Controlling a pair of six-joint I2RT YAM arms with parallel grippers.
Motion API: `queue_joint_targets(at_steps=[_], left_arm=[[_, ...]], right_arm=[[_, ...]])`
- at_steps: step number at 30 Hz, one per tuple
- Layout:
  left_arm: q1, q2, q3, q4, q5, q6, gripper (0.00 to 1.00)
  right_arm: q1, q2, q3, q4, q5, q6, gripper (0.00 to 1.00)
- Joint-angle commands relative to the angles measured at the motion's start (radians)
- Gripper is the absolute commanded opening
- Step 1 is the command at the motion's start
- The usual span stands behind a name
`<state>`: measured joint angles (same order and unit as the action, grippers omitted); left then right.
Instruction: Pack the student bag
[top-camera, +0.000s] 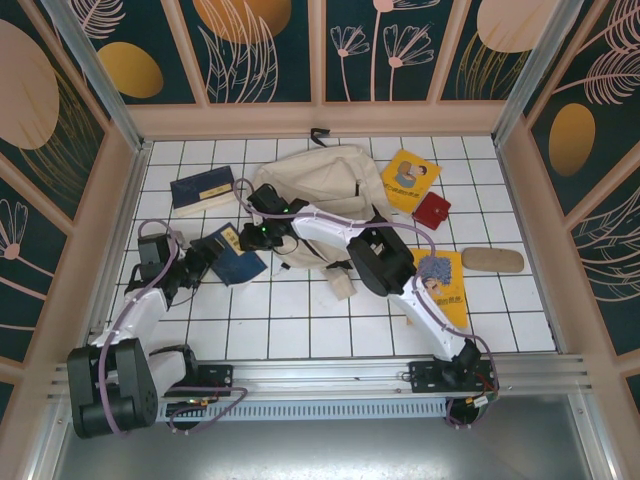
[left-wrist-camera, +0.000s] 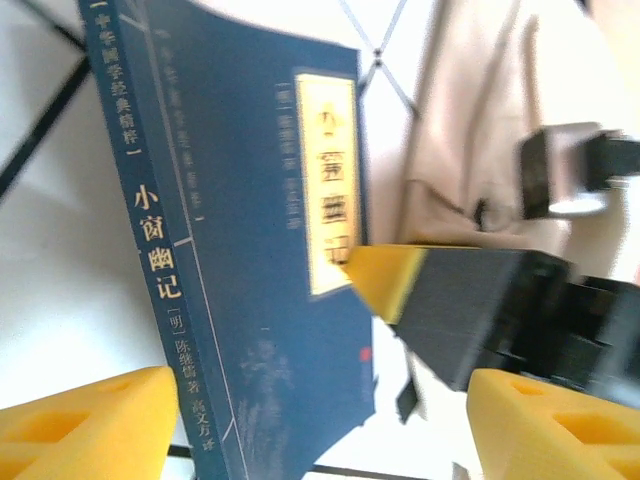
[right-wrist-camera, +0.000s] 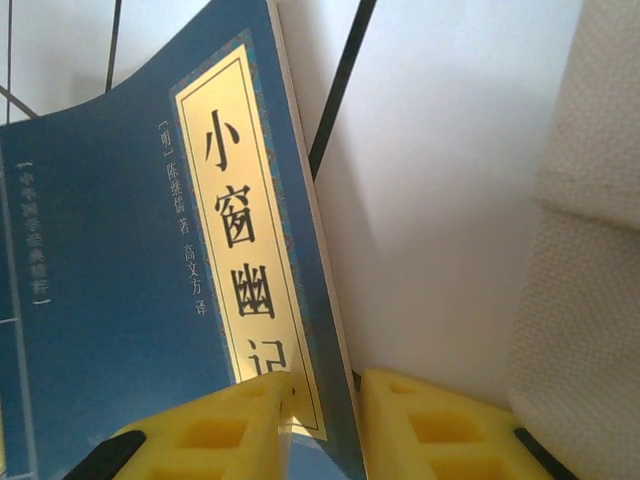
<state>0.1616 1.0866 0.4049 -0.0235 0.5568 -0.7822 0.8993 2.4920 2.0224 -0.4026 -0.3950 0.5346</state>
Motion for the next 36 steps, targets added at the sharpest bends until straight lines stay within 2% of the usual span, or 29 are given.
queue_joint_targets(at_steps=[1, 6, 11, 16, 18, 21, 23, 25, 28, 32, 36], left_arm=[[-0.021, -0.012, 0.013, 0.112, 0.155, -0.037, 0.75], [-0.02, 0.049, -0.011, 0.152, 0.146, -0.102, 0.72], [-0.02, 0.129, 0.012, 0.137, 0.134, -0.147, 0.64], [-0.02, 0.136, 0.033, 0.115, 0.091, -0.16, 0.53], [-0.02, 0.139, 0.05, 0.073, 0.056, -0.143, 0.45], [-0.02, 0.133, 0.066, 0.025, 0.002, -0.122, 0.23], [-0.021, 0.121, 0.08, -0.004, -0.034, -0.115, 0.13], [-0.021, 0.097, 0.107, -0.05, -0.083, -0.105, 0.08], [-0.02, 0.047, 0.169, -0.124, -0.158, -0.085, 0.07], [-0.022, 0.015, 0.295, -0.227, -0.2, -0.051, 0.06], [-0.022, -0.004, 0.411, -0.253, -0.217, -0.05, 0.05]], right_arm=[[0.006, 0.014, -0.051, -0.076, -0.017, 0.015, 0.26], [0.003, 0.008, -0.057, -0.067, -0.031, 0.022, 0.27], [0.001, 0.009, -0.063, -0.063, -0.033, 0.03, 0.27], [-0.002, 0.005, -0.065, -0.064, -0.028, 0.03, 0.27], [-0.003, 0.004, -0.065, -0.065, -0.027, 0.03, 0.27], [-0.008, -0.007, -0.059, -0.065, -0.042, 0.037, 0.28], [-0.008, -0.035, -0.054, -0.057, -0.063, 0.038, 0.31], [-0.008, -0.091, -0.065, -0.037, -0.079, 0.038, 0.35], [-0.008, -0.206, -0.101, 0.014, -0.119, 0.028, 0.43], [-0.014, -0.371, -0.188, 0.088, -0.153, 0.007, 0.58], [-0.043, -0.543, -0.346, 0.211, -0.183, 0.026, 0.67]])
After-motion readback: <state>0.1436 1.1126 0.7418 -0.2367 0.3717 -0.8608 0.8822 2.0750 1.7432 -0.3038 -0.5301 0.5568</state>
